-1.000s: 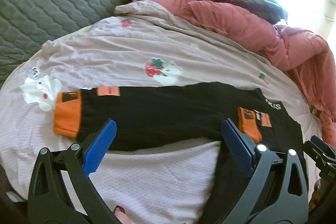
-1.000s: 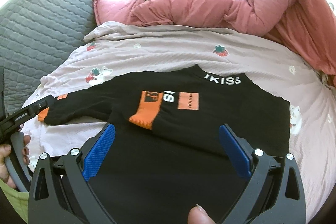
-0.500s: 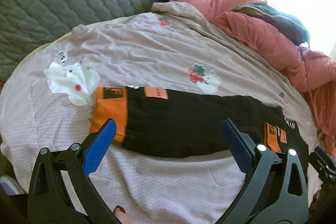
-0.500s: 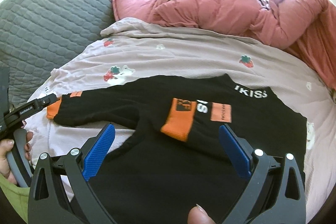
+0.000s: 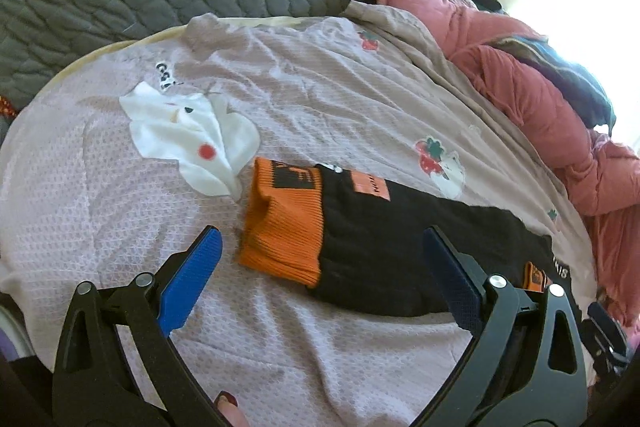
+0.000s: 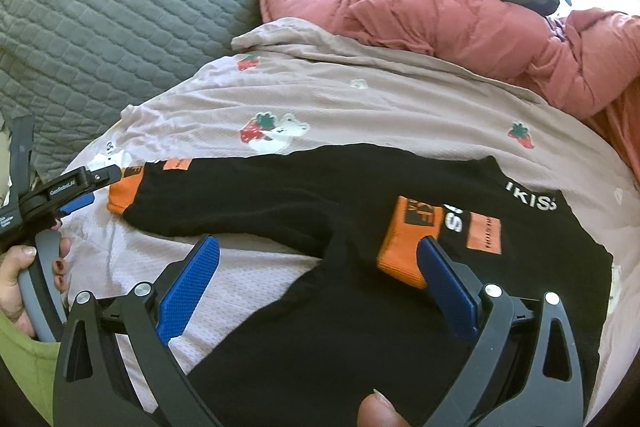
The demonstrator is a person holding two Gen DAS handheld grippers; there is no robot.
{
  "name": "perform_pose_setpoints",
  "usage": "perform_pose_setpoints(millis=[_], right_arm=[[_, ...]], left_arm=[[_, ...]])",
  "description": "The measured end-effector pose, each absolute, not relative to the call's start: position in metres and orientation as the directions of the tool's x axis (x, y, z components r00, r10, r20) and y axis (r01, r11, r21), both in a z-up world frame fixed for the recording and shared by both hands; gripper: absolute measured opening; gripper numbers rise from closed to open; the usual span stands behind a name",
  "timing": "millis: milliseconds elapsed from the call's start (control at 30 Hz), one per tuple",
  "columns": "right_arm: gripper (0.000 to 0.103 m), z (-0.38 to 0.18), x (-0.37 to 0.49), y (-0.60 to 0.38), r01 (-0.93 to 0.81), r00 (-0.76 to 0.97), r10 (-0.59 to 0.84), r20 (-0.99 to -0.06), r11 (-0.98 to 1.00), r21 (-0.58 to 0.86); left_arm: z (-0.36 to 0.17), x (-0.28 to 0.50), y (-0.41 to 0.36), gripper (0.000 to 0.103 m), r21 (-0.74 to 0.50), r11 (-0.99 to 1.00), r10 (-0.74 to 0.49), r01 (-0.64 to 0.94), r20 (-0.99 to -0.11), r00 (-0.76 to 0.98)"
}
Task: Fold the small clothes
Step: 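Move the left tool to the other sleeve's orange cuff, then close the left tool on the other orange cuff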
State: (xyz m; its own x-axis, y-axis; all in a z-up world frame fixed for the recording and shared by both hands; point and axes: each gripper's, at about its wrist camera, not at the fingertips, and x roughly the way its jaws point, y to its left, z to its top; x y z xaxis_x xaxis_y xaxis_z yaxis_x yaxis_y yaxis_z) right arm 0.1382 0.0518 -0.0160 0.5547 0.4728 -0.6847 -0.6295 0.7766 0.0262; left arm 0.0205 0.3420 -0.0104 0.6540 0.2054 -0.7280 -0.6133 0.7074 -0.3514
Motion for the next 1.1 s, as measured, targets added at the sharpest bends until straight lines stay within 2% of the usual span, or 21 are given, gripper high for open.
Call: perform_pose_setpoints(millis=[133,167,200,467,767,967,1100], right_arm=[[0.098,-0.021,0.134,0.056,-0.639,0.548,0.476,-0.688,0.769,0.023],[0.098,-0.023,0.135,0.056,-0.639,0.545,0.473,-0.692,0.769,0.023],[0.098,-0.025,0.135,0.057,-0.637,0.544,0.469,-0.696,0.771,0.021],[0.098,-0.04,0.14,0.048,-0.617,0.525,0.457,-0.718,0.786,0.049],[0.098,-0.048,0.148,0.038,-0.589,0.52,0.449,-0.727,0.805,0.077],[0.098,-0.051,0.15,0.028,-0.572,0.52,0.443,-0.731,0.816,0.088],[0.098,-0.047,0.151,0.012,-0.555,0.538,0.439,-0.72,0.827,0.089]], left_arm=[[-0.02,0.02,0.347,0.069,-0.375,0.686,0.19,-0.624,-0.736,0.65],[-0.022,0.02,0.347,0.06,-0.384,0.683,0.179,-0.622,-0.737,0.652],[-0.024,0.021,0.348,0.056,-0.384,0.68,0.176,-0.624,-0.741,0.648],[-0.036,0.028,0.348,0.051,-0.369,0.684,0.172,-0.63,-0.757,0.63],[-0.045,0.046,0.345,0.051,-0.291,0.725,0.193,-0.625,-0.785,0.589],[-0.042,0.047,0.345,0.018,-0.324,0.75,0.158,-0.577,-0.759,0.631],[-0.029,0.044,0.334,0.014,-0.336,0.784,0.152,-0.522,-0.71,0.687]])
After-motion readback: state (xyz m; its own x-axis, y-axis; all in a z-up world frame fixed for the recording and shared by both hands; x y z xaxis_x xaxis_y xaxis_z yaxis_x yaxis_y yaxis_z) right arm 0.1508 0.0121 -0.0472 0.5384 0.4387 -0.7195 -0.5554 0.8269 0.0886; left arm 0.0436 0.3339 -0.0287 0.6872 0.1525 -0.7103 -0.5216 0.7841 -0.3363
